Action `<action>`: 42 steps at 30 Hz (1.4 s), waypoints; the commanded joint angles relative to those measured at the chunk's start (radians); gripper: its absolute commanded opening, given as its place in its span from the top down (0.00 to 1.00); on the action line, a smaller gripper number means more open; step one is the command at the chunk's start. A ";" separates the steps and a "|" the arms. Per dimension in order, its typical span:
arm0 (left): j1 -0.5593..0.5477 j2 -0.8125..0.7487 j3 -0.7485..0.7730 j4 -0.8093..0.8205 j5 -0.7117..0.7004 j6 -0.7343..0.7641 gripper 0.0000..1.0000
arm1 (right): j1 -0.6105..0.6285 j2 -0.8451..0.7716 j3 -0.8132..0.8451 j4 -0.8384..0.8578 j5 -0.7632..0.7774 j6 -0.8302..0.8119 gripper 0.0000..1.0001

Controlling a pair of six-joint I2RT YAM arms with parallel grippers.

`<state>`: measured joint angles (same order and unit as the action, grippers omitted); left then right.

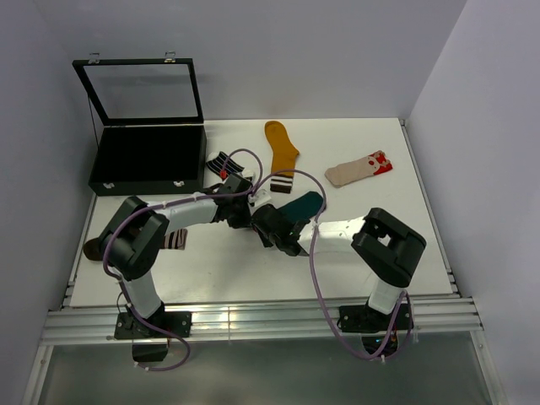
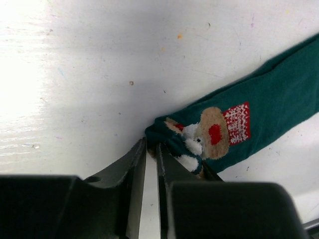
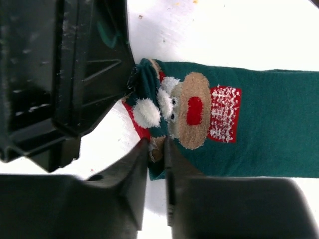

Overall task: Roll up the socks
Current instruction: Roll the sock at the center of the board.

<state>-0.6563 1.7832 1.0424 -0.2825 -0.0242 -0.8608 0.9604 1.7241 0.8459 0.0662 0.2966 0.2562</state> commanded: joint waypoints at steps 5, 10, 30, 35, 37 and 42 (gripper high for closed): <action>0.000 -0.080 -0.010 -0.011 -0.115 -0.055 0.69 | 0.009 0.043 -0.062 -0.143 -0.045 0.094 1.00; 0.001 -0.197 -0.056 0.011 -0.180 -0.113 0.45 | -0.040 -0.001 -0.111 -0.075 -0.174 0.126 1.00; -0.016 -0.258 -0.180 0.216 -0.025 -0.244 0.38 | -0.524 0.026 -0.422 0.518 -0.961 0.500 1.00; -0.031 -0.209 -0.165 0.241 0.006 -0.244 0.40 | -0.580 0.074 -0.467 0.592 -1.002 0.577 1.00; -0.040 -0.194 -0.153 0.249 0.015 -0.241 0.40 | -0.594 0.084 -0.472 0.600 -1.005 0.581 1.00; -0.062 -0.134 -0.114 0.253 0.035 -0.236 0.41 | -0.608 0.111 -0.476 0.604 -1.002 0.594 1.00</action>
<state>-0.7017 1.6295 0.8730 -0.0788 -0.0170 -1.0943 0.3641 1.7859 0.4110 0.7650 -0.7506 0.8585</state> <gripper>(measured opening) 0.596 0.035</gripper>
